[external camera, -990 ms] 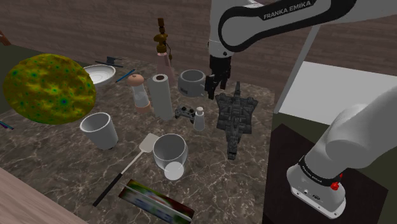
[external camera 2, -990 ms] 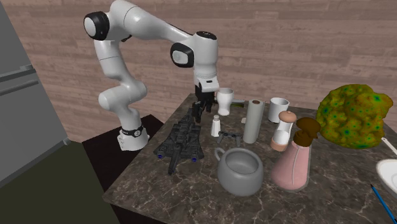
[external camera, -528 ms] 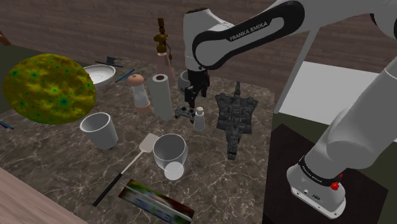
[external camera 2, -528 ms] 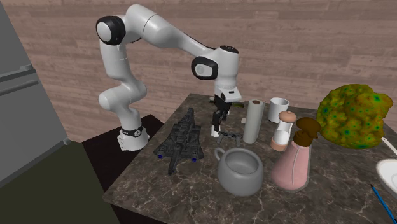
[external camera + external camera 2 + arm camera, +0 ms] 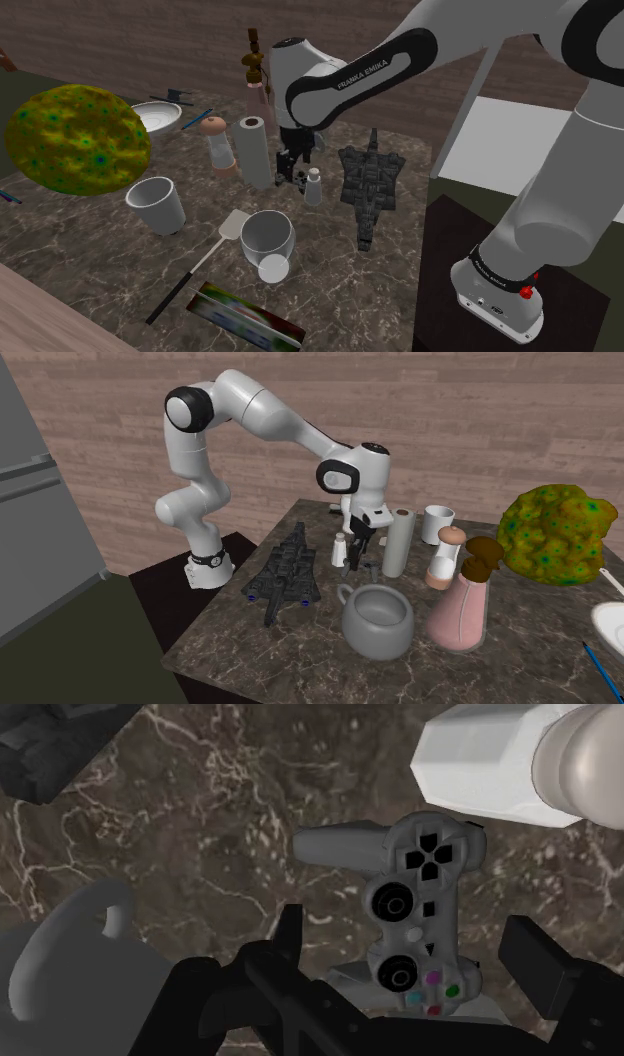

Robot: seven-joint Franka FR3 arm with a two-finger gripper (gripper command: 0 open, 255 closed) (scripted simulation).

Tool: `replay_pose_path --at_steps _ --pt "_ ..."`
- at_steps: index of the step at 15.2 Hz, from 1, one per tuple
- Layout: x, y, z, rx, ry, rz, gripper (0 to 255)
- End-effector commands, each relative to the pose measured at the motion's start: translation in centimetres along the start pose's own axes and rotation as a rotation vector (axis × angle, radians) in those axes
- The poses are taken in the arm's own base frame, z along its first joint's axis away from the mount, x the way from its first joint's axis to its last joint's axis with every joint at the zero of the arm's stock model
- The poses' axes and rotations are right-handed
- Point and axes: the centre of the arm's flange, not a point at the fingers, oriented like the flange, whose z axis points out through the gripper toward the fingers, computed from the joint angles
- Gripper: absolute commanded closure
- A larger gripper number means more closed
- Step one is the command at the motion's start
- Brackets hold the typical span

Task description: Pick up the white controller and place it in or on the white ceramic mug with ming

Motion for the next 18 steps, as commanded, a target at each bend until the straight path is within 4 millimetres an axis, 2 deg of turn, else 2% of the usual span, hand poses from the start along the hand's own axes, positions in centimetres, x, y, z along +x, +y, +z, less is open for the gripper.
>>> replay_pose_path --at_steps 1,3,10,11,18 --pt "0.05 -0.08 1.05 0.000 0.000 0.000 0" --pt "0.05 -0.08 1.88 0.000 0.000 0.000 0" --pt "0.05 -0.08 1.87 0.000 0.000 0.000 0" --pt "0.05 -0.08 1.87 0.000 0.000 0.000 255" --pt "0.06 -0.08 1.88 0.000 0.000 0.000 255"
